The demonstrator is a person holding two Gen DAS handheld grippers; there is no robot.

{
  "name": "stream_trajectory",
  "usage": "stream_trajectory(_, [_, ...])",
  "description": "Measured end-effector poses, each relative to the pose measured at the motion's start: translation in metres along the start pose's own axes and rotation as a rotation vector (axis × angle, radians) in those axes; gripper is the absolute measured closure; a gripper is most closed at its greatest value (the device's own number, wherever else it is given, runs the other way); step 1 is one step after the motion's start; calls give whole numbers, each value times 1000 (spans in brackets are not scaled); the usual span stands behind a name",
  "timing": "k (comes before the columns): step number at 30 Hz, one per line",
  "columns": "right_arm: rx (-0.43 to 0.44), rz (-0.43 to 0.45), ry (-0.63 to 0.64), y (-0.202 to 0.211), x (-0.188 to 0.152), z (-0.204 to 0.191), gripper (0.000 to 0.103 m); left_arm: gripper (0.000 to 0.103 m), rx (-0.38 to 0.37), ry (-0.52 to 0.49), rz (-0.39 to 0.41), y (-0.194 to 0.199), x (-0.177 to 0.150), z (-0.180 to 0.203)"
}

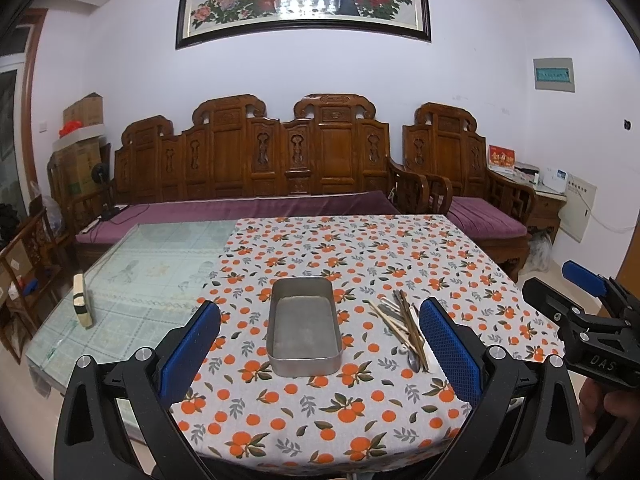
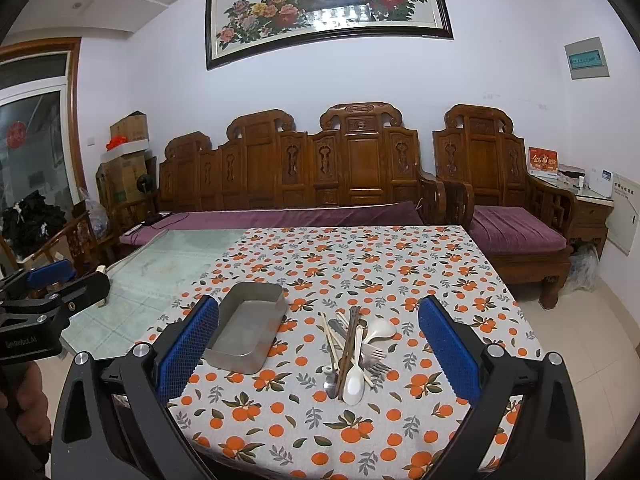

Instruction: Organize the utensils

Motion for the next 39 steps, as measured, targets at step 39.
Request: stream_trajectory(39, [1, -1, -1, -1, -1, 1, 3, 7, -5, 0, 0, -4, -3, 2])
Point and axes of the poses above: each gripper's, at about its wrist camera, not at the fingertips, and y roughly against the way its jaws point, z to its right, x to its top, the point moved 1 cm from there along -y, roughly the way its jaws point, and after that the axes turned 10 degrees about -z, right-handed, at the moved point
